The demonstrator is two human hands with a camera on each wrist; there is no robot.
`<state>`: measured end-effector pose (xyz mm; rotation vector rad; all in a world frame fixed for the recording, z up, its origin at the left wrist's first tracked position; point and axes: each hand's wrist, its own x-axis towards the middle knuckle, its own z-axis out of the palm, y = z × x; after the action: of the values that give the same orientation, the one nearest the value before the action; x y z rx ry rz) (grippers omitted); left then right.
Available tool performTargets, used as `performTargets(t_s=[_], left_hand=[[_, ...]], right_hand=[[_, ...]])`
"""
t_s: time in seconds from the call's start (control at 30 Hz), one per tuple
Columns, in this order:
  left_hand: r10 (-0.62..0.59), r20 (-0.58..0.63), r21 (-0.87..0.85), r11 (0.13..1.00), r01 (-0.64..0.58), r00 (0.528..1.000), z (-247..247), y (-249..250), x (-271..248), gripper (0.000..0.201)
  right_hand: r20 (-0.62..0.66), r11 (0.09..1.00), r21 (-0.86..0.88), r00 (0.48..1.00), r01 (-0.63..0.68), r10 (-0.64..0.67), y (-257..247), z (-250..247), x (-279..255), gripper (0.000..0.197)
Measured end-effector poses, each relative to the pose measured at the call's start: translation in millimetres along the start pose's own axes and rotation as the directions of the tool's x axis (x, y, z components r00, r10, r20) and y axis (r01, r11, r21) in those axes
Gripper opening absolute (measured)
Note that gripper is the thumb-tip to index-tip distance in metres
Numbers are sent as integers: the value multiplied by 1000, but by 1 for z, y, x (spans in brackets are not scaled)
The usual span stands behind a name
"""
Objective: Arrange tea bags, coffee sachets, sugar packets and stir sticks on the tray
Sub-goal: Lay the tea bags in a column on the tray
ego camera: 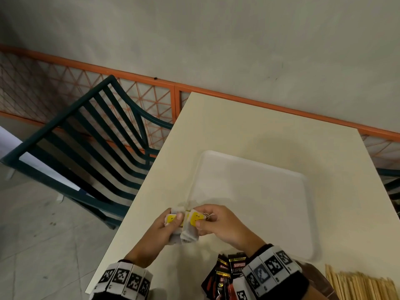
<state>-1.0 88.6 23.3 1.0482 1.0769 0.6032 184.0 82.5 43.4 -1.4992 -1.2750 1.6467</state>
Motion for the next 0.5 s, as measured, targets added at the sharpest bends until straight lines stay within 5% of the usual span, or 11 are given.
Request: performTargets(t_s=[0.1,0.3,0.5], left_hand=[[8,68,-59,998,-4,998,-1,2,3,30],[3,62,-116,993,4,998,-4,4,21,45],[-10,-157,-155,988,-15,988,-4,6,40,32]], right_hand=[[-117,1000,11,993,23,-22,-1,-3,7,26],[-134,983,182,990,-22,47,-5,-15,18,19],[-326,980,194,939,-47,109,-4,-52,48,17]])
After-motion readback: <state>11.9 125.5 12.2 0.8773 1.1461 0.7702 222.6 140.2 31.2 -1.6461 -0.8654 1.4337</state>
